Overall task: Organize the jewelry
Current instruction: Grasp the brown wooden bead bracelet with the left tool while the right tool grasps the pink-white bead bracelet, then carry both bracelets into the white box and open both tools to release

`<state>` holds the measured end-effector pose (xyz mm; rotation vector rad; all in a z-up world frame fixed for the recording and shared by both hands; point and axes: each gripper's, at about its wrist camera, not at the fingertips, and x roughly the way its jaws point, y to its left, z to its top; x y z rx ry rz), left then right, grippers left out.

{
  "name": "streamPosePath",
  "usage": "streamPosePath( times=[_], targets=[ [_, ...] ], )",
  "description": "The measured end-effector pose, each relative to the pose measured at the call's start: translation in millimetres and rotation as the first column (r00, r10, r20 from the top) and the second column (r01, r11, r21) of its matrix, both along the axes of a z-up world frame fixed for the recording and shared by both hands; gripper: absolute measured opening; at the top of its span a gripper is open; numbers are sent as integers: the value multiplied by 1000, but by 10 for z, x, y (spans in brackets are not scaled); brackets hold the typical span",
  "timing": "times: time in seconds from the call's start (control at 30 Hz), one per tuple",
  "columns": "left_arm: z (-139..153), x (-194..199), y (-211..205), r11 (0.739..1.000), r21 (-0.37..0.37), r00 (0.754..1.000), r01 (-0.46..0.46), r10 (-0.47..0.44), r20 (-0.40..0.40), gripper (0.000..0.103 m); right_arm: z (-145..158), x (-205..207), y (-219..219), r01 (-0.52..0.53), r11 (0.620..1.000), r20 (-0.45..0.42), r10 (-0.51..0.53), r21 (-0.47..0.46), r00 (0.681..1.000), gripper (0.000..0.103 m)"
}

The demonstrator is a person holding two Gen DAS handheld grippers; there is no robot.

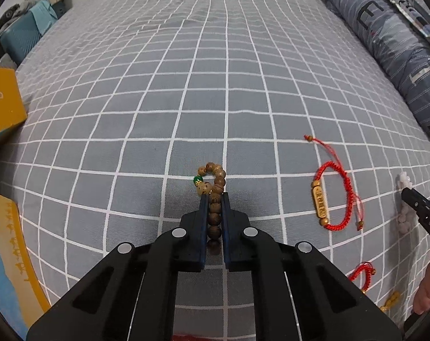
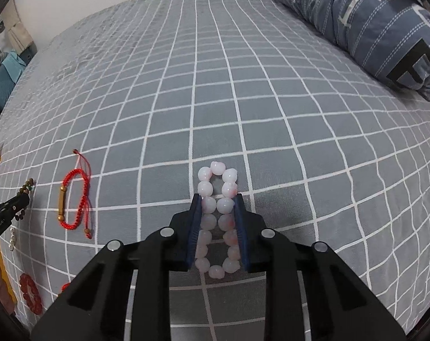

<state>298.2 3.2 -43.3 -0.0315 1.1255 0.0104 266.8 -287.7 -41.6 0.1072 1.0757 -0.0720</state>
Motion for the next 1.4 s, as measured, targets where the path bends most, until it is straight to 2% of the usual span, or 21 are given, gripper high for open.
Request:
streamPosePath(
  times=[0.27, 0.5, 0.57, 0.67, 0.73, 1.2, 1.4],
  targets=[
    [283, -222, -84, 1000, 8, 994, -6, 5, 107, 8, 197, -94, 30, -2, 1000, 94, 4, -18, 996, 22],
    [525, -461, -143, 1000, -9, 977, 18, -16, 215, 8, 355, -142, 85, -2, 999, 183, 9, -40, 983, 22],
    [580, -546, -184, 1000, 7, 967, 27, -28, 255, 8, 384, -165, 89, -4, 999, 201, 14, -50, 980, 12],
    [643, -572, -208, 999, 2, 958, 48, -47, 284, 8, 434, -183, 113, -3, 998, 229, 18, -67, 973, 12],
    [640, -489, -168, 999, 10, 954, 53, -54, 295, 8, 443, -174, 124, -7, 998, 237, 24, -70, 971, 12],
    [757, -575, -166, 999, 6, 943, 44, -43, 329, 8, 583, -274, 155, -15, 998, 284, 31, -58, 958, 12],
    [840, -643, -130, 1000, 7, 940, 26, -27, 341, 8, 745, -337, 228, -16, 998, 314, 35, -61, 949, 12]
  ],
)
